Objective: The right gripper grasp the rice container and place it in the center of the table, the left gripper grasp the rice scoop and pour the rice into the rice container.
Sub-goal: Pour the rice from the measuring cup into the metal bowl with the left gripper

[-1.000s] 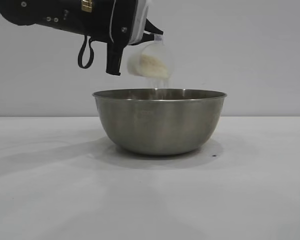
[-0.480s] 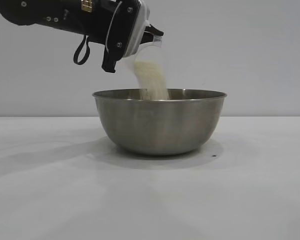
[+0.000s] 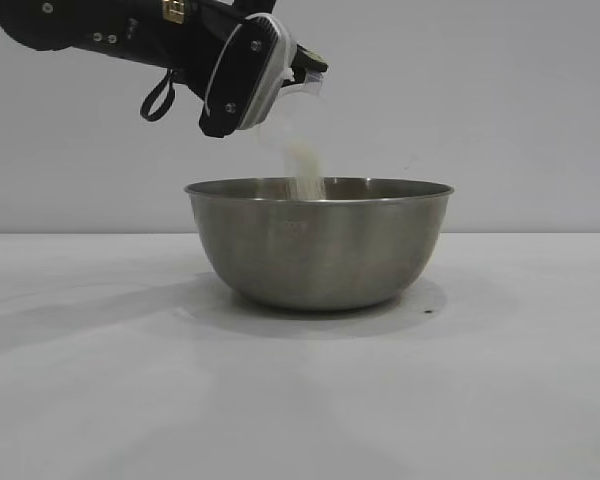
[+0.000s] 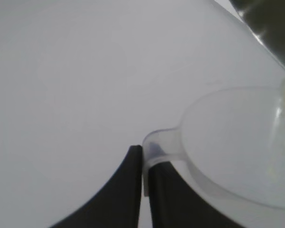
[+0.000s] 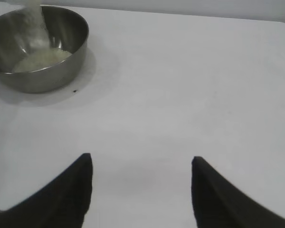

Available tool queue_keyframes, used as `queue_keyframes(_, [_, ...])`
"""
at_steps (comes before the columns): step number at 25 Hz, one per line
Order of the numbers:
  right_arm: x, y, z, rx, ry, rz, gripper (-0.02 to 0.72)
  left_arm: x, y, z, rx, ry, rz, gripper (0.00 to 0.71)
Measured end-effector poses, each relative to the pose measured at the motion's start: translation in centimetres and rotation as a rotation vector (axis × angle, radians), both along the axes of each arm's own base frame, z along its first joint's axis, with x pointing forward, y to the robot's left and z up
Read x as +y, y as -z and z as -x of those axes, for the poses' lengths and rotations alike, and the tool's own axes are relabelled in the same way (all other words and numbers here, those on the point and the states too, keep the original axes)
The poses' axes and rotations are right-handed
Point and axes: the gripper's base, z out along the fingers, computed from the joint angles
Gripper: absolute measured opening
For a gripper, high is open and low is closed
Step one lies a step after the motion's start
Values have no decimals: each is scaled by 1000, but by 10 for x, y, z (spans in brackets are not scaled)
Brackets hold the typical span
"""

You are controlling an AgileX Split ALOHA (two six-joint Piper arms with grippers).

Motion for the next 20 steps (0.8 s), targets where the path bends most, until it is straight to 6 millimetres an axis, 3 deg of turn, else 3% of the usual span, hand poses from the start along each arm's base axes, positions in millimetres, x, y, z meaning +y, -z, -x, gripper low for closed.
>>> queue_keyframes(20, [0,0,0,0,0,0,443,0,-1,0,-78,7,-51,0])
